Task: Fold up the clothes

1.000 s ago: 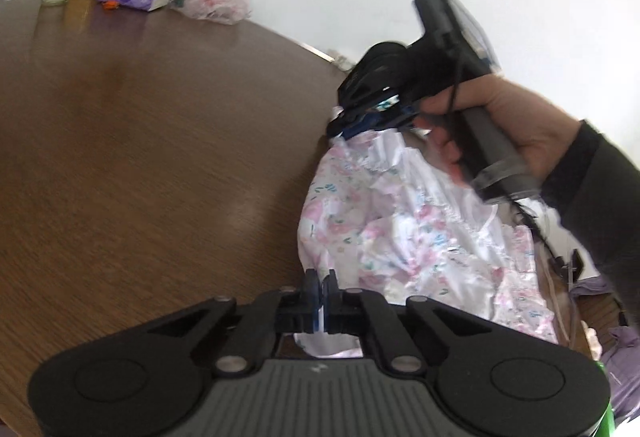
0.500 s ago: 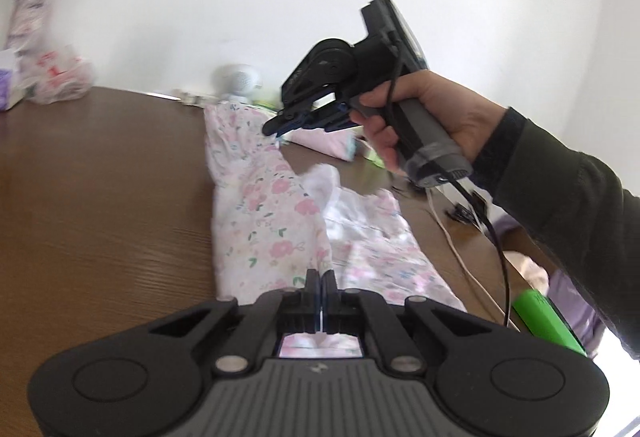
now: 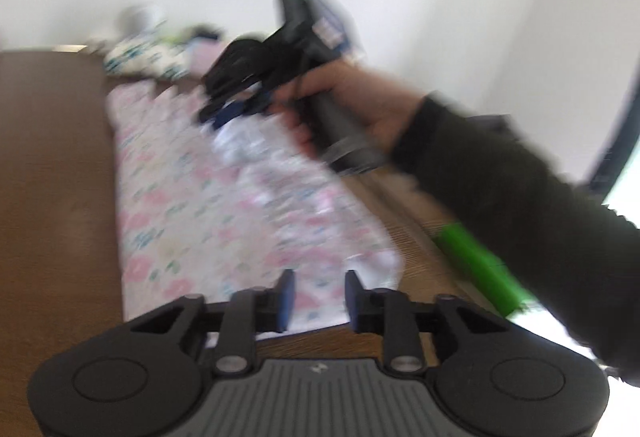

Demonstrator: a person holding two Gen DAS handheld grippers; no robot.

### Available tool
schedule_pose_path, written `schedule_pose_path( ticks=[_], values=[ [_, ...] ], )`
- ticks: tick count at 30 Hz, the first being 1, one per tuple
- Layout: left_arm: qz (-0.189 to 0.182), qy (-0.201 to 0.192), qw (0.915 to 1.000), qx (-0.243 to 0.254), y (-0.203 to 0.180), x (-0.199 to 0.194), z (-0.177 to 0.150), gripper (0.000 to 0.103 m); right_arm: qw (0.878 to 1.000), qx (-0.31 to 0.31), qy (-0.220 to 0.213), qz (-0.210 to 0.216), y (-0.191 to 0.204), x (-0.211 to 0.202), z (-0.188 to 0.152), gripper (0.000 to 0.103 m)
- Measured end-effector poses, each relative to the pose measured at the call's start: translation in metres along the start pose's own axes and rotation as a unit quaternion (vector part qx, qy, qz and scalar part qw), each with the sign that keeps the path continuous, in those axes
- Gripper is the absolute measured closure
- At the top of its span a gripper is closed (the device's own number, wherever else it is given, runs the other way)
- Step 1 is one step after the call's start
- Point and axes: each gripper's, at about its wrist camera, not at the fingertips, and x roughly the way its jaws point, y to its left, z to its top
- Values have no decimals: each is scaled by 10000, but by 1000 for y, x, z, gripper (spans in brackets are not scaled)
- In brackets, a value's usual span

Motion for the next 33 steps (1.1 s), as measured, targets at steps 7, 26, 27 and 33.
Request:
schedule_pose_path(
  ticks=[7,26,27,33],
  values=[
    [1902,341,9803,402,33,23,8,66,9972,-531,-353,392,27,-33,3,80],
    [675,573,9947,-522,100,-8,-7,86,9923,-739,-161,979,47,-122,-169,59],
    [719,585,9950,-361,100,-10,-8,82,9930,-737,-157,911,48,-119,-177,60],
    [948,399,9944,243,92,-29,0,63,9907,-457,-350,1233,48,-121,-177,80]
  ],
)
